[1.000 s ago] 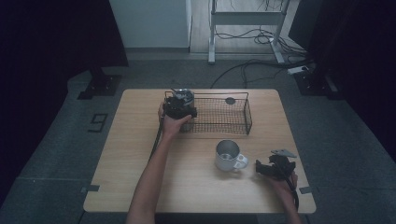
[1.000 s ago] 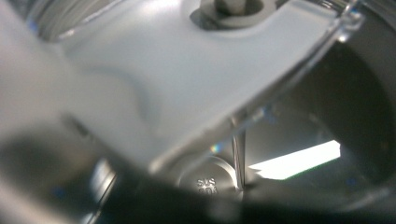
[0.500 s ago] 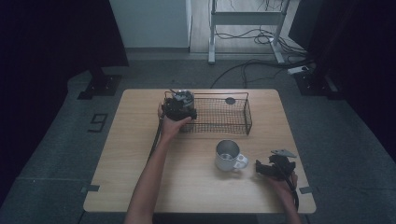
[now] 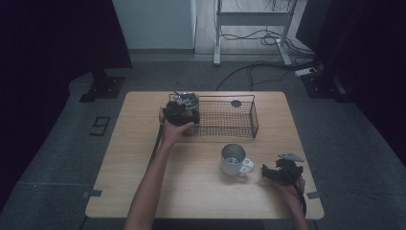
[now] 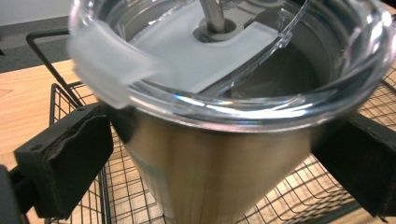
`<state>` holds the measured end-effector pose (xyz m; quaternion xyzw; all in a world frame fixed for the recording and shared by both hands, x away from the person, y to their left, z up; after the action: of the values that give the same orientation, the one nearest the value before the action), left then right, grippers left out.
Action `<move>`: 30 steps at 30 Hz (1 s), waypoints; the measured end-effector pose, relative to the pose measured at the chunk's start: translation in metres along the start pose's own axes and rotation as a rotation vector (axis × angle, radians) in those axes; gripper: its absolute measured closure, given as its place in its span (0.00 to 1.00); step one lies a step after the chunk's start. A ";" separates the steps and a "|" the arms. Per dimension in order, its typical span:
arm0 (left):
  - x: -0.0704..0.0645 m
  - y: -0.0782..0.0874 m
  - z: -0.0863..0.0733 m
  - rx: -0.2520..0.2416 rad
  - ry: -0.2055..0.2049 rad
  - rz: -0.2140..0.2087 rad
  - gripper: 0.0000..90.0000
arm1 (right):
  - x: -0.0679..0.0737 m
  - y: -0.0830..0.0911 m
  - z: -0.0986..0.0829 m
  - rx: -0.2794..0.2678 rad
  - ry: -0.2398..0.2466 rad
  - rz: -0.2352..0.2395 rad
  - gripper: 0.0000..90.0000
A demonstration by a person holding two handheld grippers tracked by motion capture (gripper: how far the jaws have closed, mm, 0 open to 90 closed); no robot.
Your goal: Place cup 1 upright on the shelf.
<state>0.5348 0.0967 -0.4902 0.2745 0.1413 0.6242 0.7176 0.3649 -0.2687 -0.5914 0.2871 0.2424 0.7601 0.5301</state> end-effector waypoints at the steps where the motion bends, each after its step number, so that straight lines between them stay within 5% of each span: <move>1: 0.002 0.003 -0.001 -0.003 0.004 -0.003 0.00 | 0.000 0.000 0.000 0.000 0.000 0.000 0.01; 14: 0.012 0.028 -0.017 -0.011 0.015 -0.032 0.03 | 0.000 0.000 0.000 0.000 0.000 0.000 0.01; 30: 0.022 0.083 -0.039 -0.089 -0.002 -0.095 0.09 | 0.000 0.000 0.000 0.001 -0.002 -0.001 0.01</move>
<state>0.4494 0.1324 -0.4718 0.2358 0.1258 0.5949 0.7581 0.3648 -0.2685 -0.5913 0.2883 0.2423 0.7595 0.5305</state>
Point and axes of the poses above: each handheld gripper's, and its own axes: y roughly backward along the jaws, z roughly out of its top, x roughly to its left, the point moved 5 cm from there along -y, roughly forward along the jaws, and after that the axes turned 14 degrees about z, right-handed, at the moved point
